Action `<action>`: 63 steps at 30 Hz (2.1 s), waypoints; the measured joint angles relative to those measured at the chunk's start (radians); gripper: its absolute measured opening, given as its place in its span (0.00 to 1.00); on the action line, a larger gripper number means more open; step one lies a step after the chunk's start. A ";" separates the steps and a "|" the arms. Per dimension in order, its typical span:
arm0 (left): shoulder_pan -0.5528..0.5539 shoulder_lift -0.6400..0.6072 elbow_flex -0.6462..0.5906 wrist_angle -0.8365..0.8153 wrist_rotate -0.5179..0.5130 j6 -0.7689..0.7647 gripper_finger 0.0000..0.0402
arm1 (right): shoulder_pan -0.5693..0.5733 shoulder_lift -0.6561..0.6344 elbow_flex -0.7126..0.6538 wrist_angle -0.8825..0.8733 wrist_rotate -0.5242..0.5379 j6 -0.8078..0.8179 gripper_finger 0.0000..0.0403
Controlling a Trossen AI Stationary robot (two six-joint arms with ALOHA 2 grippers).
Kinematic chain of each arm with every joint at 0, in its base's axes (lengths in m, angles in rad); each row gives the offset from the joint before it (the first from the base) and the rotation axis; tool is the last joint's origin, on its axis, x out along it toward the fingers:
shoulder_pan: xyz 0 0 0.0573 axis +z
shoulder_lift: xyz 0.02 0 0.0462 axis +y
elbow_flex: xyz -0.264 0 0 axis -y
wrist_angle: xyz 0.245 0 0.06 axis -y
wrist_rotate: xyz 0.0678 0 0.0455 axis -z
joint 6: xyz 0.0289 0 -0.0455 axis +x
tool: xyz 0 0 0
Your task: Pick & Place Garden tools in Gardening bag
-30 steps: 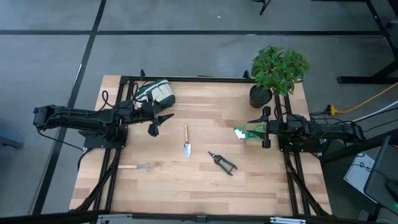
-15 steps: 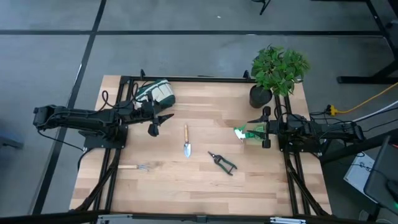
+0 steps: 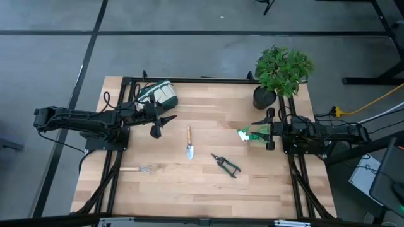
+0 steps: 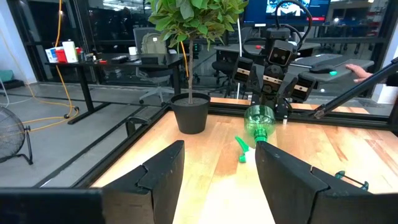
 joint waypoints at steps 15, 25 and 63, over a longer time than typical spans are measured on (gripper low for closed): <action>0.000 0.000 0.000 0.000 0.000 0.000 0.48 | 0.000 0.000 0.000 0.000 0.000 0.000 0.46; -0.001 0.000 0.000 0.005 0.000 -0.018 0.48 | 0.000 0.000 0.000 0.000 0.000 0.000 0.46; 0.812 0.370 0.644 -1.087 0.169 -0.044 0.48 | 0.000 0.000 0.000 0.000 0.000 0.000 0.46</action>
